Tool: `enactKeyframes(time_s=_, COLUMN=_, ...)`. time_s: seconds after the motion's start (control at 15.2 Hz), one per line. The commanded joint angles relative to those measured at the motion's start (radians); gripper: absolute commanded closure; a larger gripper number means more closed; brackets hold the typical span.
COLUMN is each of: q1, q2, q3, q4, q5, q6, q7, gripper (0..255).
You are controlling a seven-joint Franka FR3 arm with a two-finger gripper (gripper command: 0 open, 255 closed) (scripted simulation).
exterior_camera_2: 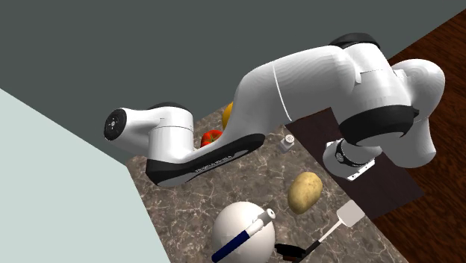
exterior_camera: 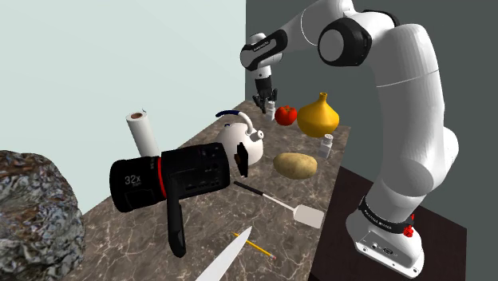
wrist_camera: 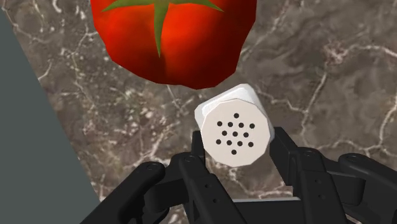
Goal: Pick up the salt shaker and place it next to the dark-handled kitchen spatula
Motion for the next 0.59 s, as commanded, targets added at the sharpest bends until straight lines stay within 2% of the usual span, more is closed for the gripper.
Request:
enactKeyframes(time_s=0.0, q1=0.0, q2=0.0, q3=0.0, q4=-0.001, q5=0.0, q6=0.001, q7=0.0, gripper=255)
enactKeyframes(time_s=0.53, q1=0.001, q2=-0.036, q3=-0.003, q4=0.052, q5=-0.005, q6=-0.088, q7=-0.004, gripper=255)
